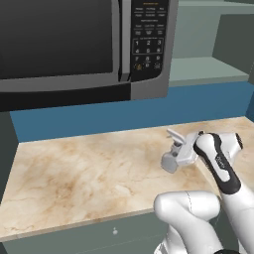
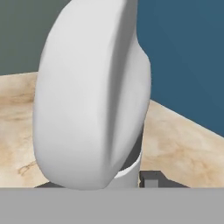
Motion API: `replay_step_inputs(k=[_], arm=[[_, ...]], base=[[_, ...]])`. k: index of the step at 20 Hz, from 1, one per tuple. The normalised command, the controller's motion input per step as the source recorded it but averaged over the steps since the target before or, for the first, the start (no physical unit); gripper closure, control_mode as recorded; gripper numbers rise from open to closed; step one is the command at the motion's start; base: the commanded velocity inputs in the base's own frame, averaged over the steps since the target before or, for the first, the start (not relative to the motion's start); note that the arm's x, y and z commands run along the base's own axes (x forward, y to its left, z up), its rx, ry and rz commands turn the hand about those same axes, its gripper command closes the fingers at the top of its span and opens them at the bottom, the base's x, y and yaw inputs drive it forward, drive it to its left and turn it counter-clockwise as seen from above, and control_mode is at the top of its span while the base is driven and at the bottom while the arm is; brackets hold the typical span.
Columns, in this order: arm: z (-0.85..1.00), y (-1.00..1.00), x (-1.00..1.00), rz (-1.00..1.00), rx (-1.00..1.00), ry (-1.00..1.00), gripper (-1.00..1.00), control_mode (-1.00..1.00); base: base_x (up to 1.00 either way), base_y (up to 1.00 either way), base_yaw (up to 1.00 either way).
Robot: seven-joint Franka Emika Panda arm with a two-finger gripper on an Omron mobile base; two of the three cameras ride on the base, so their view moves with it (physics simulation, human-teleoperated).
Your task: Move the cutting board and knife to the sink. Then move spray from the cabinet to the counter.
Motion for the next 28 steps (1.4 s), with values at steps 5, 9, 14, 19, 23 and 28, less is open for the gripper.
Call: replay_step_inputs(k=[5,9,14,19,23,28], arm=[[-0.29,-0.01,0.27,0.0,0.0,0.0,1.0,-1.0],[-0.27,-0.04,0.24,0.0,0.0,0.0,1.0,-1.0],[-0.26,-0.06,0.23,0.0,0.0,0.0,1.0,-1.0],[-0.27,-0.02,0.21,0.0,0.0,0.0,1.0,-1.0],[-0.27,0.0,0.21,0.0,0.0,0.0,1.0,-1.0],[-0.32,0.0,0.05,0.0,0.0,0.0,-1.0,-1.0]], base=[[0.0,0.0,0.0],[0.0,0.0,0.0],[0.0,0.0,0.0],[0.0,0.0,0.0],[0.0,0.0,0.0],[0.0,0.0,0.0]])
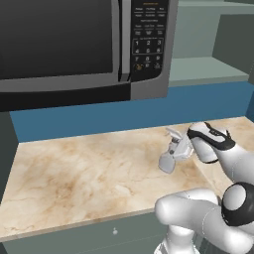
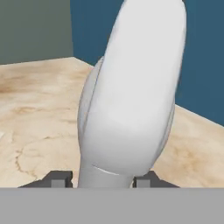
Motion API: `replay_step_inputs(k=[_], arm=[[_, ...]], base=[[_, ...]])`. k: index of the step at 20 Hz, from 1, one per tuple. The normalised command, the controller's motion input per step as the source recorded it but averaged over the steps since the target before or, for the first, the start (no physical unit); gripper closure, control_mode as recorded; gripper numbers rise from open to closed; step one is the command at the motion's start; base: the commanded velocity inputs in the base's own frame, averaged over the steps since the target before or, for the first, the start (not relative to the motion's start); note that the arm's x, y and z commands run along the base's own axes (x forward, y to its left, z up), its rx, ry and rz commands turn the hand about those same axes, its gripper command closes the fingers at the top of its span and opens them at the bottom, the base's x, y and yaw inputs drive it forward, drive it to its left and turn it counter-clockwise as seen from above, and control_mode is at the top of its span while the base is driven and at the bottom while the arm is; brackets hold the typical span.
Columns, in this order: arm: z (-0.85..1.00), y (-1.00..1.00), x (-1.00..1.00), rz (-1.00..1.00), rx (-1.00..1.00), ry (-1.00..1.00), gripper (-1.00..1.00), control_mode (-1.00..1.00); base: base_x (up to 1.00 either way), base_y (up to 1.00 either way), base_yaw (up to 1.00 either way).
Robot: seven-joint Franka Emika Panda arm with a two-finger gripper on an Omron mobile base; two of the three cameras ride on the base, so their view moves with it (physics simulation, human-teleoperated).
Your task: Move the cutting board and knife to the sink. Then move spray from the cabinet to the counter.
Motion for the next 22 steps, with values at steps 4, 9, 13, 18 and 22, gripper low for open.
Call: replay_step_inputs(k=[4,9,13,18,22], arm=[[-0.31,0.02,-0.05,0.0,0.0,-0.05,-1.0,-1.0],[-0.32,0.13,-0.32,0.0,0.0,-0.12,-1.0,-1.0],[-0.28,0.3,-0.42,0.0,-0.01,-0.17,-1.0,-1.0],[-0.12,0.43,-0.37,0.0,-0.02,-0.14,-1.0,-1.0],[0.0,0.31,-0.15,0.0,0.0,-0.05,-1.0,-1.0]], base=[[0.0,0.0,0.0],[0.0,0.0,0.0],[0.0,0.0,0.0],[0.0,0.0,0.0],[0.0,0.0,0.0]])
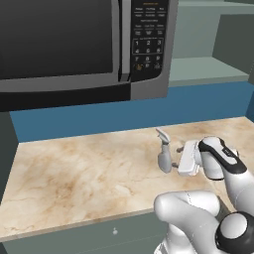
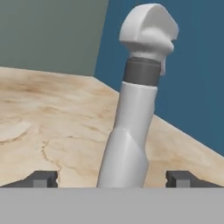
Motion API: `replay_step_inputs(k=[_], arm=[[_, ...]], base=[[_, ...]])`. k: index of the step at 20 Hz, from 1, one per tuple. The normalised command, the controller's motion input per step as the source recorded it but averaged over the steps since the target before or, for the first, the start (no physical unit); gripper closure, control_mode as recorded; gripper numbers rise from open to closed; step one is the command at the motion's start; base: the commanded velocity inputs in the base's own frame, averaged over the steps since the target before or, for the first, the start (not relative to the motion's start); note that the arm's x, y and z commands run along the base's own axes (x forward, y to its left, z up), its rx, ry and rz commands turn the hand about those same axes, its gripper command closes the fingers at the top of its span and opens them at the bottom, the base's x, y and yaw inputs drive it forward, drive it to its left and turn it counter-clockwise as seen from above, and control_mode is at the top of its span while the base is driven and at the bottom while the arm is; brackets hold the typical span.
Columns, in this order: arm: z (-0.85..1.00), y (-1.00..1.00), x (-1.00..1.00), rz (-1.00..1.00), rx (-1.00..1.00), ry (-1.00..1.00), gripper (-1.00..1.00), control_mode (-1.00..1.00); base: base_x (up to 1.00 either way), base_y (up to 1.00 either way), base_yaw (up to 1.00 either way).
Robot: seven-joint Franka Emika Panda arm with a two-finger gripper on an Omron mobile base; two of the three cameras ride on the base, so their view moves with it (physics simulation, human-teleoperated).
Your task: Move the cutting board and knife to the sink. Then move spray from the cabinet to the counter.
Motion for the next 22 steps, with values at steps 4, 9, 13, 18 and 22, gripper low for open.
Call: replay_step_inputs(k=[4,9,13,18,22], arm=[[0.06,-0.07,0.0,0.0,0.0,0.0,-1.0,-1.0],[0.3,-0.14,-0.1,0.0,0.0,0.04,-1.0,-1.0],[0.33,0.0,-0.32,0.0,0.0,0.06,-1.0,-1.0],[0.54,0.0,-0.48,0.0,0.0,0.07,-1.0,-1.0],[0.78,0.0,-0.49,-0.02,0.0,0.04,-1.0,-1.0]], base=[[0.0,0.0,0.0],[0.0,0.0,0.0],[0.0,0.0,0.0],[0.0,0.0,0.0],[0.0,0.0,0.0]])
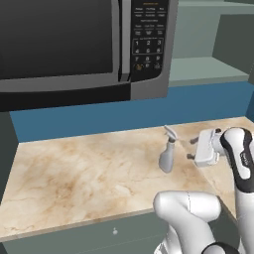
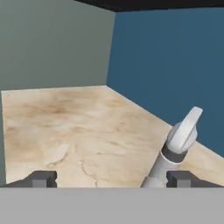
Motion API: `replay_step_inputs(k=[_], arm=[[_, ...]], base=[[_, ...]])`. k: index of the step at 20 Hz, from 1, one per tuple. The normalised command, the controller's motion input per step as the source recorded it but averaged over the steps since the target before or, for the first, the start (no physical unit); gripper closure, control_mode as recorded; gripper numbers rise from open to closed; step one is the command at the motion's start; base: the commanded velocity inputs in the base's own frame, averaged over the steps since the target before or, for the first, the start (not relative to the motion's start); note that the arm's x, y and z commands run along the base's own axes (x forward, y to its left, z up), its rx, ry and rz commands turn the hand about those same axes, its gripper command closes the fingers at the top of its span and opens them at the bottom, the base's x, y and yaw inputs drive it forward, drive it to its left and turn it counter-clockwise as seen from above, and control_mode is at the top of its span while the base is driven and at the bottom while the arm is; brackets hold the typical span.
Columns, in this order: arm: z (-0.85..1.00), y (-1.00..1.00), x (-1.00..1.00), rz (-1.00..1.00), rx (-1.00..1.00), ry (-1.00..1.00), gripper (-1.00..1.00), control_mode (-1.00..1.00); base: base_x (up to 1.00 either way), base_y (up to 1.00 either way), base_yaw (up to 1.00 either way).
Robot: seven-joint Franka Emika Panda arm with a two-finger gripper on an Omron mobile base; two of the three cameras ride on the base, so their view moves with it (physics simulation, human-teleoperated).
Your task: Move the cutting board and knife to the sink. Then move spray from the cabinet to the counter.
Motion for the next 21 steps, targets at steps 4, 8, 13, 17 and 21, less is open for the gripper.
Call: replay_step_inputs(k=[4,8,13,17,21], arm=[[0.93,0.05,-0.54,0.0,0.0,0.0,-1.0,-1.0],[0.79,0.0,-0.59,0.0,0.0,-0.02,-1.0,-1.0],[0.82,0.0,-0.4,0.0,0.0,-0.02,-1.0,-1.0],[0.79,0.01,-0.26,0.0,-0.01,0.0,-1.0,-1.0],[0.74,0.04,-0.19,0.0,-0.04,0.0,-1.0,-1.0]], base=[[0.0,0.0,0.0],[0.0,0.0,0.0],[0.0,0.0,0.0],[0.0,0.0,0.0],[0.0,0.0,0.0]])
